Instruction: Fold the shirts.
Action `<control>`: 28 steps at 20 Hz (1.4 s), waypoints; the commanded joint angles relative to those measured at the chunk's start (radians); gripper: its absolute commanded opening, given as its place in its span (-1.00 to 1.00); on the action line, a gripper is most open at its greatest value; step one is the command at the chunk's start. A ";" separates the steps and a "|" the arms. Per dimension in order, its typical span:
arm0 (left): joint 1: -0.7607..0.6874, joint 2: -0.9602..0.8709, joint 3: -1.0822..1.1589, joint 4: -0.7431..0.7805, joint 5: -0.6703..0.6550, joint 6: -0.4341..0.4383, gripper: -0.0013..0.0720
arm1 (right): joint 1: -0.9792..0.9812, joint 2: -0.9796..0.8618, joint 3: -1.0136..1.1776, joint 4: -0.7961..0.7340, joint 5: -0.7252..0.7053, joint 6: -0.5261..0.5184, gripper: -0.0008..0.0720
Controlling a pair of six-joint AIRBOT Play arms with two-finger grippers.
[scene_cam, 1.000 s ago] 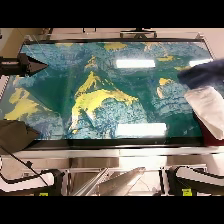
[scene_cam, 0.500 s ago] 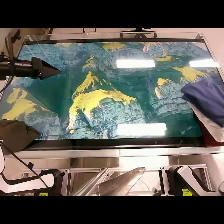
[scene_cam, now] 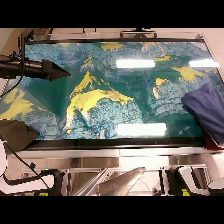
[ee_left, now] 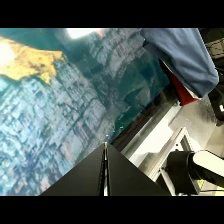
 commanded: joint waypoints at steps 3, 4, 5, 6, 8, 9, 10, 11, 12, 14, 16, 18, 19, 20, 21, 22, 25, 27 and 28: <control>0.027 0.000 0.000 -0.002 -0.002 0.014 -0.96 | -0.006 0.067 0.078 -0.043 0.145 0.065 0.96; 0.038 0.000 0.000 -0.002 0.005 0.017 -0.96 | -0.006 0.090 0.116 -0.072 0.171 0.112 0.96; 0.050 0.000 0.000 -0.004 0.016 0.017 -0.96 | -0.006 0.111 0.152 -0.094 0.183 0.156 0.96; 0.064 0.000 0.000 -0.008 0.032 0.017 -0.96 | -0.005 0.133 0.183 -0.078 0.175 0.183 0.96; 0.083 0.001 0.001 -0.013 0.053 0.017 -0.96 | 0.017 0.153 0.225 0.081 0.145 0.173 0.36; 0.091 0.001 0.001 -0.011 0.059 0.017 -0.96 | 0.043 0.153 0.227 0.220 0.129 0.123 -0.45; 0.099 0.001 0.001 -0.009 0.060 0.017 -0.96 | 0.085 0.150 0.227 0.329 0.107 0.087 -0.63; 0.107 0.001 0.000 -0.009 0.060 0.017 -0.96 | 0.142 0.146 0.227 0.401 0.084 0.079 -0.72; 0.112 0.001 0.000 -0.009 0.060 0.017 -0.96 | 0.218 0.143 0.227 0.433 0.063 0.068 -0.92; 0.113 0.002 0.000 -0.002 0.043 0.017 -0.96 | 0.393 0.141 0.217 0.413 0.043 0.048 -0.92; 0.100 0.032 -0.047 -0.003 0.010 0.017 -0.96 | 0.593 0.143 0.173 0.413 0.042 0.036 -0.92; 0.075 0.128 -0.201 -0.001 0.040 0.018 -0.96 | 0.805 0.156 0.105 0.413 0.039 -0.009 -0.92; 0.063 0.186 -0.294 -0.002 0.055 0.029 -0.96 | 0.913 0.161 0.063 0.409 0.039 -0.023 -0.92; 0.050 0.254 -0.407 -0.001 0.068 0.051 -0.96 | 1.006 0.169 0.019 0.395 0.035 -0.034 -0.92; 0.035 0.323 -0.517 0.000 0.087 0.056 -0.96 | 1.095 0.181 -0.029 0.374 0.027 -0.033 -0.92; 0.023 0.401 -0.635 0.000 0.113 0.058 -0.96 | 1.181 0.198 -0.087 0.360 0.006 -0.033 -0.92; -0.005 0.581 -0.925 0.000 0.176 0.061 -0.96 | 1.345 0.228 -0.233 0.360 -0.104 -0.033 -0.92; -0.006 0.655 -1.038 0.000 0.183 0.062 -0.96 | 1.364 0.227 -0.270 0.360 -0.121 -0.033 -0.92; -0.006 0.686 -1.073 0.000 0.192 0.062 -0.96 | 1.364 0.227 -0.272 0.360 -0.121 -0.034 -0.92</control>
